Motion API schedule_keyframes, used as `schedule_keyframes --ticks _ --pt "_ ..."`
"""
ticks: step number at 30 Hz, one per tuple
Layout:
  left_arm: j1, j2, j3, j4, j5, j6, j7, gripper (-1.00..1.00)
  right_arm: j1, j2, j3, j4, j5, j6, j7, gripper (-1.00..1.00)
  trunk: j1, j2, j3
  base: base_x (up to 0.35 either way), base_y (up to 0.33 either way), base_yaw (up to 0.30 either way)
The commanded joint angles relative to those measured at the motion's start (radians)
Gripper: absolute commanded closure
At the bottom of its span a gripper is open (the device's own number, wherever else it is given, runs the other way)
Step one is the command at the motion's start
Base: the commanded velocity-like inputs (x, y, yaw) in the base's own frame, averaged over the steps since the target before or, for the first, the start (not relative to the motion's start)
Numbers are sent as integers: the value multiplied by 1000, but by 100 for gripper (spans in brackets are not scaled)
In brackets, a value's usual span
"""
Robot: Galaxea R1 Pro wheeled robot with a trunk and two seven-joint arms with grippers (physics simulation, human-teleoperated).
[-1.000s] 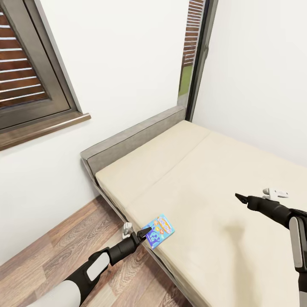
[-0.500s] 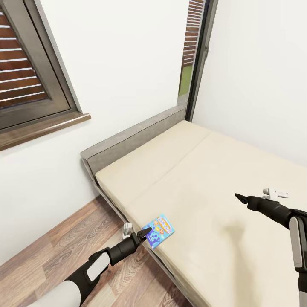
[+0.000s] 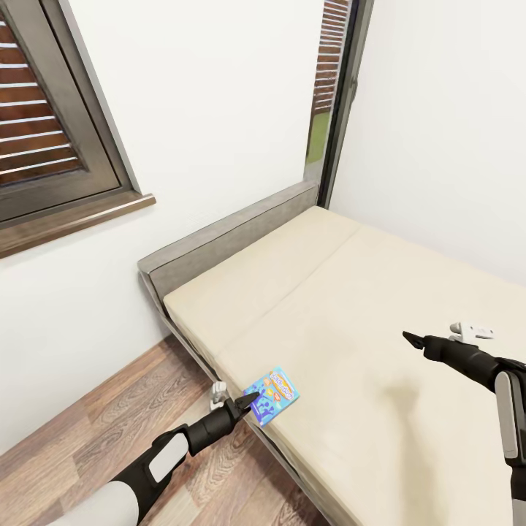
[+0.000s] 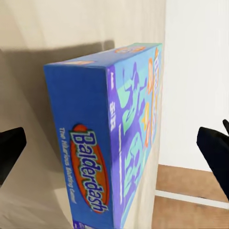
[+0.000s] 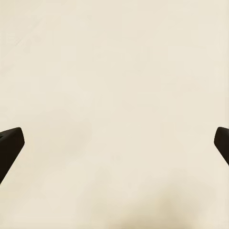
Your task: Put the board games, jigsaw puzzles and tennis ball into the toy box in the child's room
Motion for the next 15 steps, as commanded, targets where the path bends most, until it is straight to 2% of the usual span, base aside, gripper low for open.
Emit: schedule_keyframes --ticks 1,15 --pt "-1 -27 -9 0 13 15 -5 100 -1 0 -1 -1 2 5 5 -100 0 0 -1 0 0 0" --pt "-1 -28 -8 0 13 15 -19 100 -1 0 0 -1 2 5 5 -100 0 0 -1 0 0 0"
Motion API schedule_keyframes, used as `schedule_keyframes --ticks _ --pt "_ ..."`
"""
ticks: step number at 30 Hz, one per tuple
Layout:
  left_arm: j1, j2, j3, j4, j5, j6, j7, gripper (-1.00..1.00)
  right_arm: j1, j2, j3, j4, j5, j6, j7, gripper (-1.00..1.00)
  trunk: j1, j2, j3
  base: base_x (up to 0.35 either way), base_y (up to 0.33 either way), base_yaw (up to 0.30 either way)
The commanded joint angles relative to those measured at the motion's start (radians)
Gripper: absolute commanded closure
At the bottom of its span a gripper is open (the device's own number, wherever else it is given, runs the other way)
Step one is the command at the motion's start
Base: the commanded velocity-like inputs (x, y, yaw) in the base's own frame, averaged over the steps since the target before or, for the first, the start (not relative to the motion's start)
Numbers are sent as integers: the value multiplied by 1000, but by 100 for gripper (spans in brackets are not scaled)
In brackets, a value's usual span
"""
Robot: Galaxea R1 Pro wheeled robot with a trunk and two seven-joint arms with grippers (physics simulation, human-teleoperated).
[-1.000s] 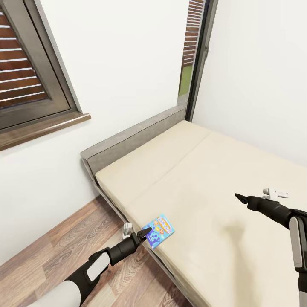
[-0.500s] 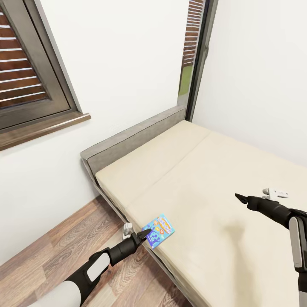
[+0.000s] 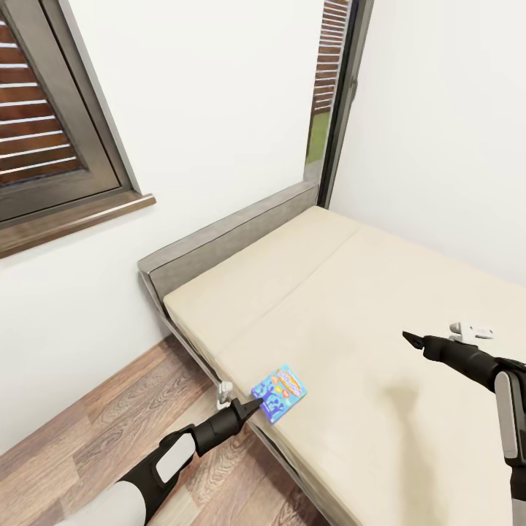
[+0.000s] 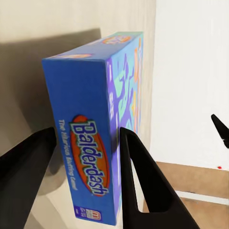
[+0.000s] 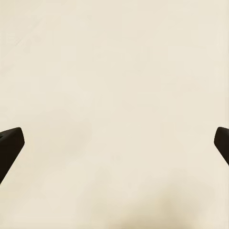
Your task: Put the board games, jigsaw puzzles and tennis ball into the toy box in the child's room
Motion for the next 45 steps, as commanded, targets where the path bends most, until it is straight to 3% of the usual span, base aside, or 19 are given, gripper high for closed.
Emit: schedule_keyframes --ticks 1,29,38,45 --pt "-1 0 -4 1 10 8 -2 100 -1 0 -1 -1 2 5 5 -100 0 0 -1 0 0 0" --pt "-1 -5 -4 -2 10 8 -11 100 -1 0 0 0 2 5 5 -100 0 0 -1 0 0 0" --pt "2 -6 -6 -37 10 9 -12 100 -1 0 0 0 2 5 4 -100 0 0 -1 0 0 0" --pt "4 -4 -47 -72 10 9 -13 100 -1 -1 0 -1 2 5 4 -100 0 0 -1 0 0 0"
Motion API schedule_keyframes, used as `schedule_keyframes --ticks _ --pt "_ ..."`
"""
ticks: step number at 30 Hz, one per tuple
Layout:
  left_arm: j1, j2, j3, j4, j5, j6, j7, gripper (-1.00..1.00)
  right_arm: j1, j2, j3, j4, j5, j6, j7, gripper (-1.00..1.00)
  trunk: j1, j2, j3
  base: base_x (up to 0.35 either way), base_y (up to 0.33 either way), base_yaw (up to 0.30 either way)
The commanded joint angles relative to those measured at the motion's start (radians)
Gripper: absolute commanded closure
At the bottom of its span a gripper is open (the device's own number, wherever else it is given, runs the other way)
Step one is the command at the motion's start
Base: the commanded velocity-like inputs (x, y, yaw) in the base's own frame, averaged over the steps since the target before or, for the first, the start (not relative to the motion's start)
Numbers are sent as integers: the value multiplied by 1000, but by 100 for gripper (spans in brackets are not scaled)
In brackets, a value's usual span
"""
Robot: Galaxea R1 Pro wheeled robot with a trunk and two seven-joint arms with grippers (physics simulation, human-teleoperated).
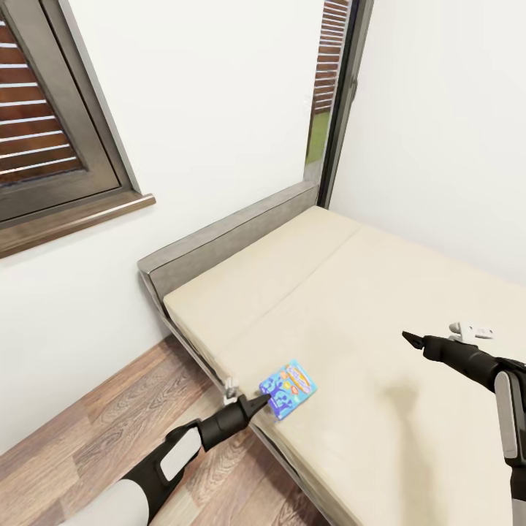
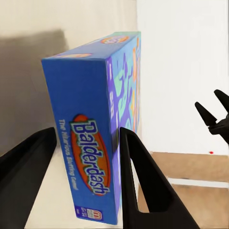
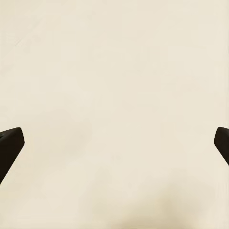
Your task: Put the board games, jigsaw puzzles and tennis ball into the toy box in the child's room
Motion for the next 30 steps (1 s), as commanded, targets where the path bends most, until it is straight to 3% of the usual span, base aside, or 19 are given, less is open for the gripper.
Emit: schedule_keyframes --ticks 1,11,23,30 --pt "-1 1 -13 -8 11 8 -1 100 -1 0 -1 -1 2 5 5 -100 0 0 -1 0 0 0" --pt "16 10 -45 -85 11 12 0 100 0 2 0 -1 2 5 6 -100 0 0 -1 0 0 0" --pt "49 15 -51 -169 10 20 9 100 6 1 4 0 1 7 8 -100 0 0 -1 0 0 0" --pt "70 19 -51 -223 9 24 49 100 10 1 8 -1 0 6 11 -100 0 0 -1 0 0 0"
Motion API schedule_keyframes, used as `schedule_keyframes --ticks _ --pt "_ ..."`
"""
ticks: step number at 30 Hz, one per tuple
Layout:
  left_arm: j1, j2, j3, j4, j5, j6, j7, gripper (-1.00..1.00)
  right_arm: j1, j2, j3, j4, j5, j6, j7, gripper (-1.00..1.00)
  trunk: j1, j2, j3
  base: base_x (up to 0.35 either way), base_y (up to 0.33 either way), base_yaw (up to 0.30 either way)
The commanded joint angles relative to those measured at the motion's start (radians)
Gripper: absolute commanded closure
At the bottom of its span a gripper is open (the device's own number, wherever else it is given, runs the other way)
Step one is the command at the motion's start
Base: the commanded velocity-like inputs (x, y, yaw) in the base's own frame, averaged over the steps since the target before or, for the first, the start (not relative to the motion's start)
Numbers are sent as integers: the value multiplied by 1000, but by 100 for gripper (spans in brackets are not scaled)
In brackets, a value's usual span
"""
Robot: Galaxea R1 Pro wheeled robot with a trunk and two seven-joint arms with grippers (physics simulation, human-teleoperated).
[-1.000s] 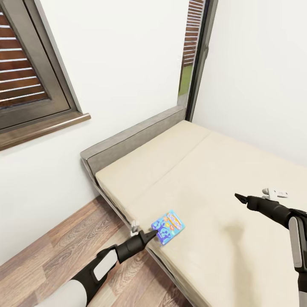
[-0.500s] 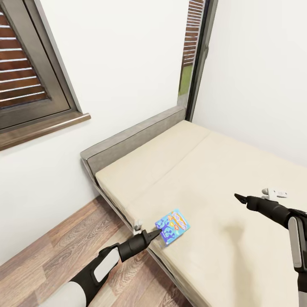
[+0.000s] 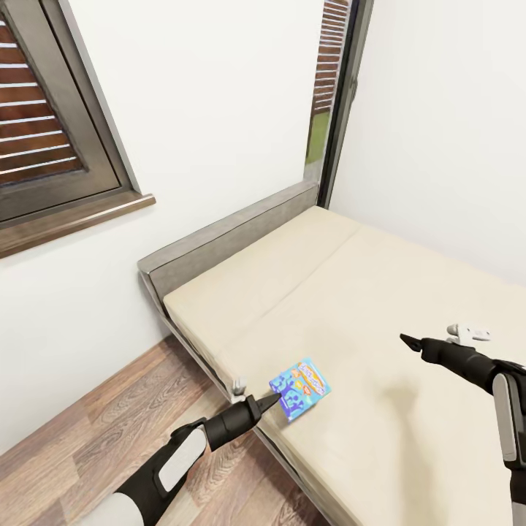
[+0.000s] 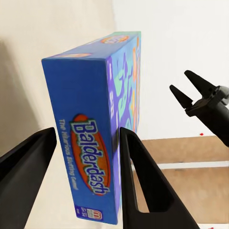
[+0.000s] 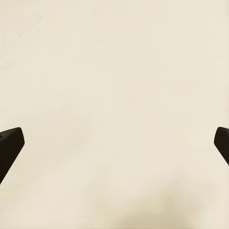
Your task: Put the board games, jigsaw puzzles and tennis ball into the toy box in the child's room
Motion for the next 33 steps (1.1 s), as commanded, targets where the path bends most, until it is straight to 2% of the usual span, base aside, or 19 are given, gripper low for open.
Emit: schedule_keyframes --ticks 1,6,7,12,13,15,16,18,19,22,23,27,28,30,31,33 --pt "3 1 -2 -11 11 9 15 100 0 0 -1 -1 1 5 5 -100 0 0 -1 0 0 0" --pt "22 3 -2 -75 11 13 103 100 3 0 0 -1 1 5 6 -100 0 0 -1 0 0 0" --pt "22 3 -2 -75 11 13 103 100 3 0 0 -1 1 5 6 -100 0 0 -1 0 0 0" --pt "59 4 -1 -185 11 16 252 100 6 1 6 -1 1 4 7 -100 0 0 -1 0 0 0" --pt "59 4 -1 -185 11 16 252 100 6 1 6 -1 1 4 7 -100 0 0 -1 0 0 0" --pt "71 3 -1 -224 14 17 309 100 7 1 12 -1 1 4 7 -100 0 0 -1 0 0 0" --pt "71 3 -1 -224 14 17 309 100 7 1 12 -1 1 4 7 -100 0 0 -1 0 0 0" --pt "79 1 -2 -255 16 17 361 100 7 1 19 -1 1 4 7 -100 0 0 -1 0 0 0" --pt "79 1 -2 -255 16 17 361 100 7 1 19 -1 1 4 7 -100 0 0 -1 0 0 0" --pt "85 -7 -3 -284 18 25 444 100 8 1 26 -1 1 4 7 -100 0 0 -1 0 0 0" --pt "85 -7 -3 -284 18 25 444 100 8 1 26 -1 1 4 7 -100 0 0 -1 0 0 0" --pt "89 -23 -1 -302 24 60 576 100 9 1 30 -1 1 4 8 -100 0 0 -1 0 0 0" --pt "89 -23 -1 -302 24 60 576 100 9 1 30 -1 1 4 8 -100 0 0 -1 0 0 0" --pt "89 -32 2 -311 26 80 637 100 9 1 31 -1 1 4 8 -100 0 0 -1 0 0 0" --pt "89 -32 2 -311 26 80 637 100 9 1 31 -1 1 4 8 -100 0 0 -1 0 0 0" --pt "90 -38 3 -327 27 93 685 100 9 1 32 -1 1 4 8 -100 0 0 -1 0 0 0"
